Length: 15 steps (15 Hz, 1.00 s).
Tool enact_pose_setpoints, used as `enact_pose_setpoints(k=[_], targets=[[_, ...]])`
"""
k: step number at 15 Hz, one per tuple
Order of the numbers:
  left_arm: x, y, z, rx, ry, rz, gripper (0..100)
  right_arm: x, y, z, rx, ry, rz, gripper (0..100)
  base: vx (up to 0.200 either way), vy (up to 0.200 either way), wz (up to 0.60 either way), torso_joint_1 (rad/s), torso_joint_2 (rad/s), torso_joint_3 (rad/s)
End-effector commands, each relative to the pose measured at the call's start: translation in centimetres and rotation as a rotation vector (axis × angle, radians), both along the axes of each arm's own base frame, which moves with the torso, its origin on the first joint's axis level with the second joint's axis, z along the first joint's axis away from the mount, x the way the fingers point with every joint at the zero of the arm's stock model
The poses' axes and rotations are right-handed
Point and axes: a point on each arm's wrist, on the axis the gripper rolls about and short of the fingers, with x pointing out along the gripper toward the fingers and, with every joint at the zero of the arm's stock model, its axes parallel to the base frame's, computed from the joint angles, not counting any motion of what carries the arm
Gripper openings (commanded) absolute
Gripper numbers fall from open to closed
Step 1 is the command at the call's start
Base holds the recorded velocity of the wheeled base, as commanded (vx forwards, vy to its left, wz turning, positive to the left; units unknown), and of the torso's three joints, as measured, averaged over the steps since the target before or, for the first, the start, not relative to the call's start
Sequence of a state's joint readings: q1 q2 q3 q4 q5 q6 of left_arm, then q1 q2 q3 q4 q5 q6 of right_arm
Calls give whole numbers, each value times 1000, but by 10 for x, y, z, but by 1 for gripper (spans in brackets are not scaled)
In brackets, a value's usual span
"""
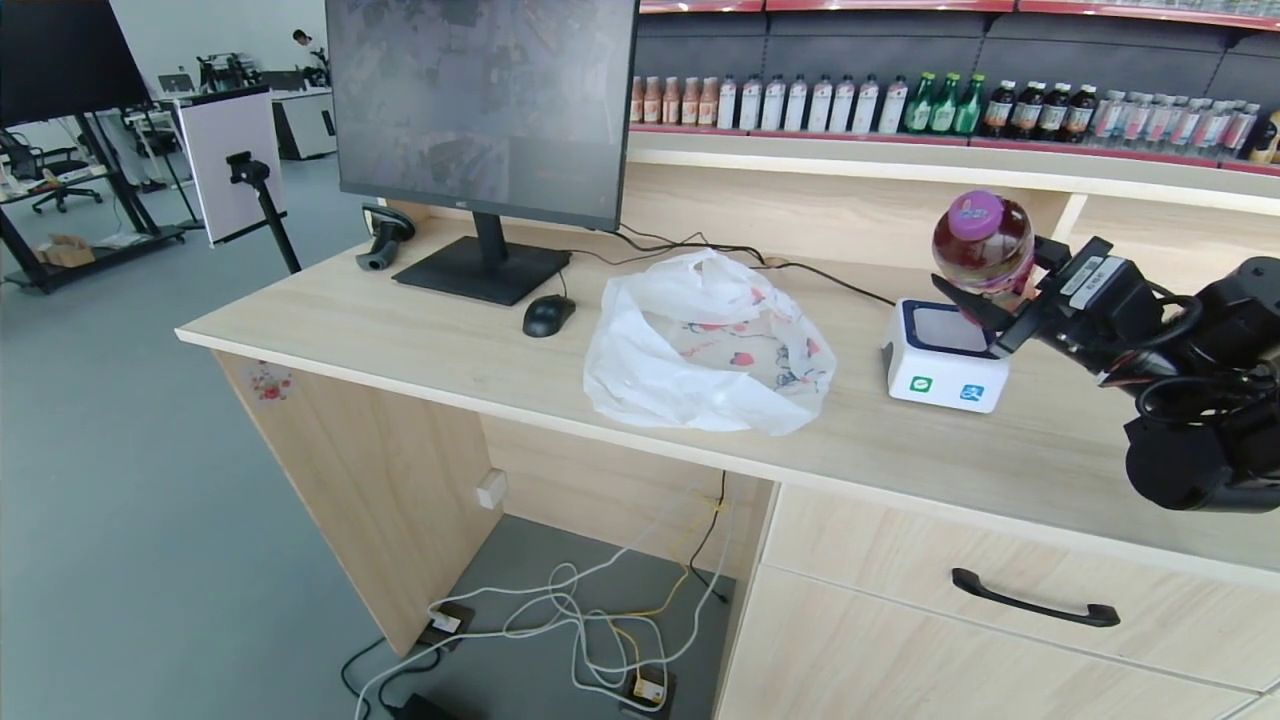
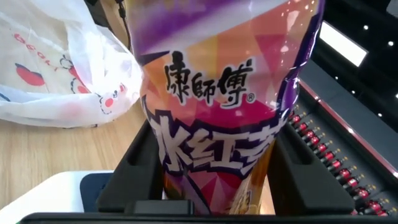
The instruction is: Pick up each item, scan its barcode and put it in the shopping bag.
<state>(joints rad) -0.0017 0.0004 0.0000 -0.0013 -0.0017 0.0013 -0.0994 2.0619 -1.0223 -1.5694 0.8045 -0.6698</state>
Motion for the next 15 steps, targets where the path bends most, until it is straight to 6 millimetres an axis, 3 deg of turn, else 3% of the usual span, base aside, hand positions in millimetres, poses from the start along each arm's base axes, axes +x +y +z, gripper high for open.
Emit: enact_pose_setpoints(k=[1,3,6,9,15], targets=[[0,0,0,0,-1,0,100,-6,2,5,24,5,-11,0,0,0,0,0,0,0],[0,0,0,0,-1,0,100,-11,2,6,58,23,-35,0,0,0,0,0,0,0],[0,0,0,0,1,0,100,-23,3,26,113,4,-41,0,0,0,0,0,0,0],[0,0,0,0,1,0,100,-36,11,36,262,61,-48,0,0,0,0,0,0,0],[0,0,0,0,1,0,100,-47,10,39,490,172,-44,0,0,0,0,0,0,0]])
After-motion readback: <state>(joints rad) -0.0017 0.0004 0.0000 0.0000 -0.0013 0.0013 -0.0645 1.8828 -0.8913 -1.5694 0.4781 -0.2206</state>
